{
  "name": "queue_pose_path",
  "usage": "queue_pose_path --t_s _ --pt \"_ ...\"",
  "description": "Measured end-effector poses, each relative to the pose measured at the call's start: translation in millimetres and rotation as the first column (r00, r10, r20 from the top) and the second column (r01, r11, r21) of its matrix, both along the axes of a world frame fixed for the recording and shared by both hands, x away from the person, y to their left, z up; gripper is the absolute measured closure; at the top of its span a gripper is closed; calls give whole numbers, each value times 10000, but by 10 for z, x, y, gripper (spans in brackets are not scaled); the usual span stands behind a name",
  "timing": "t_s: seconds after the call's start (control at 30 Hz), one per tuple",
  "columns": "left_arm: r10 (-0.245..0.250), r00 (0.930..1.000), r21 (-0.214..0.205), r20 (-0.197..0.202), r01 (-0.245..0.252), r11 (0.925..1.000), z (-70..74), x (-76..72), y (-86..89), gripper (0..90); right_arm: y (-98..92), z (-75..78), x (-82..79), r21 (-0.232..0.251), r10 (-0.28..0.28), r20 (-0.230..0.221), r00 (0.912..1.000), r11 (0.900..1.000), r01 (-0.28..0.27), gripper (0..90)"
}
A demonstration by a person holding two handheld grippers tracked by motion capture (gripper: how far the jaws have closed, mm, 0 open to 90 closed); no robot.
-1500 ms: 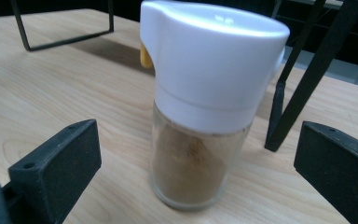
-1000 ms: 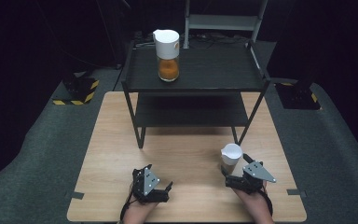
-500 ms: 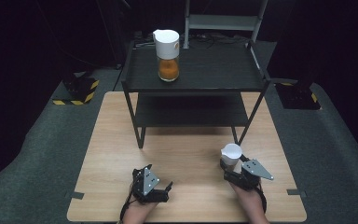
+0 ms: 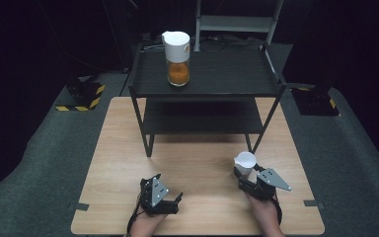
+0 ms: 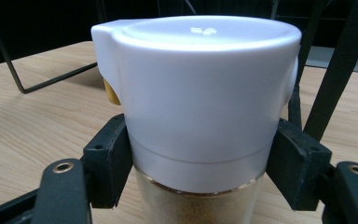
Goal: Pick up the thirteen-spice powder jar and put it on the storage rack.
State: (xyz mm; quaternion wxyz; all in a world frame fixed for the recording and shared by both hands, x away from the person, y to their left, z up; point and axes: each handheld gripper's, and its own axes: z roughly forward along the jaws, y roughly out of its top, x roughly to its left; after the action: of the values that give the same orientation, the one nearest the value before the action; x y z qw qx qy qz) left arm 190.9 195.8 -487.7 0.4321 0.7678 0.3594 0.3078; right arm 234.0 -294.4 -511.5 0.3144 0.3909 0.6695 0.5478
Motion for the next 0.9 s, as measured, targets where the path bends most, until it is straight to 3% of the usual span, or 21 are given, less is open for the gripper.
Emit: queue_pose_path --t_s 0.4,0.9 --pt "-22 10000 -26 -20 22 10000 1 5 6 8 -21 8 -35 -61 63 254 9997 10000 -61 303" --pt "-98 9999 -80 -31 98 9999 -2 13 20 8 -74 160 -246 215 482 936 9944 9985 -504 305"
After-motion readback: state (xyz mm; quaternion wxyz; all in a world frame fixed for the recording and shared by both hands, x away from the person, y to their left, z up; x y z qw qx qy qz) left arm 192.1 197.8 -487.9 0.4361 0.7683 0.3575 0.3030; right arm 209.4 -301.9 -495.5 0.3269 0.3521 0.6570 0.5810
